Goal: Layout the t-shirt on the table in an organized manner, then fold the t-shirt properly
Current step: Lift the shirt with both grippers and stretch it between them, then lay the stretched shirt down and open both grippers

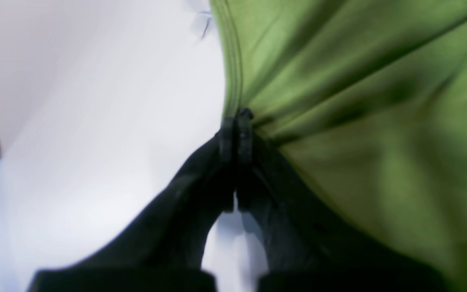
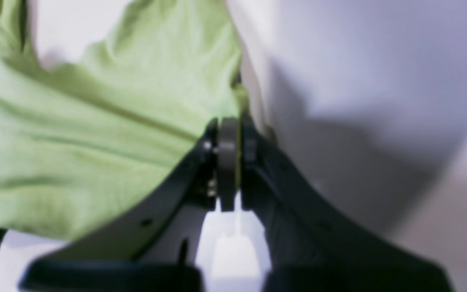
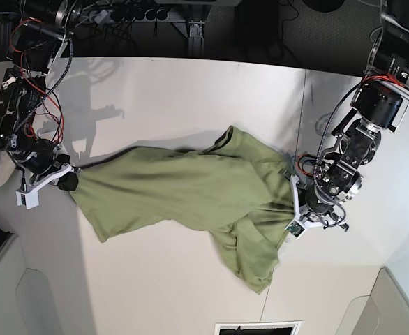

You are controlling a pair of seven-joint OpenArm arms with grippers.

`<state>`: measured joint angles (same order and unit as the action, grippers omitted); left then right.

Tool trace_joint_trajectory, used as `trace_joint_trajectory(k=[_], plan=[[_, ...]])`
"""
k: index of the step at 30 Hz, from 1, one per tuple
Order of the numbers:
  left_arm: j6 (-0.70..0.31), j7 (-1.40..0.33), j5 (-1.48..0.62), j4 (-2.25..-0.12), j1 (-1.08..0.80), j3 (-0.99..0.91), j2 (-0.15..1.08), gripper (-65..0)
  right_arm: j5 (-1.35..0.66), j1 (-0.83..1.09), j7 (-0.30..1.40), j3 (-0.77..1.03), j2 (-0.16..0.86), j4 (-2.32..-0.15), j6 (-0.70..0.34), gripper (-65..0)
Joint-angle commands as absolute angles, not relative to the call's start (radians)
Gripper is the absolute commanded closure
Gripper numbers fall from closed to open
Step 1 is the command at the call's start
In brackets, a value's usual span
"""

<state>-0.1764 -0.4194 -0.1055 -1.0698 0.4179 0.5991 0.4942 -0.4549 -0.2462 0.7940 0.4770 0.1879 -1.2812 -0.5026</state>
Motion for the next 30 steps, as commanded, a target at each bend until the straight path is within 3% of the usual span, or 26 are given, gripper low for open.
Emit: trace_joint_trajectory(k=[1, 17, 21, 25, 30], plan=[[-0.159, -0.465, -0.091, -1.074, 0.422, 0.593, 0.528, 0.0, -0.475, -0.268, 0.775, 0.496, 0.205, -1.301, -0.505, 0.0], [-0.162, -0.542, -0.13, -1.094, 0.31, 0.593, 0.668, 0.0, -0.529, -0.268, 0.771, 0.66, 0.205, -1.301, -0.53, 0.0], [-0.173, -0.551, -0.159, -1.151, 0.31, 0.592, 0.667, -6.6, -0.642, -0.268, 0.824, 0.659, 0.203, -1.301, -0.566, 0.0], [-0.173, -0.561, -0.169, -1.242, 0.31, 0.592, 0.667, -8.3, -0.767, -0.269, 0.866, 0.637, 0.198, -1.301, -0.589, -15.1], [-0.173, -0.59, -0.229, -1.342, 0.31, 0.593, 0.666, -8.3, -0.834, -0.271, 0.895, 0.477, 0.171, -1.317, -0.608, -15.2]])
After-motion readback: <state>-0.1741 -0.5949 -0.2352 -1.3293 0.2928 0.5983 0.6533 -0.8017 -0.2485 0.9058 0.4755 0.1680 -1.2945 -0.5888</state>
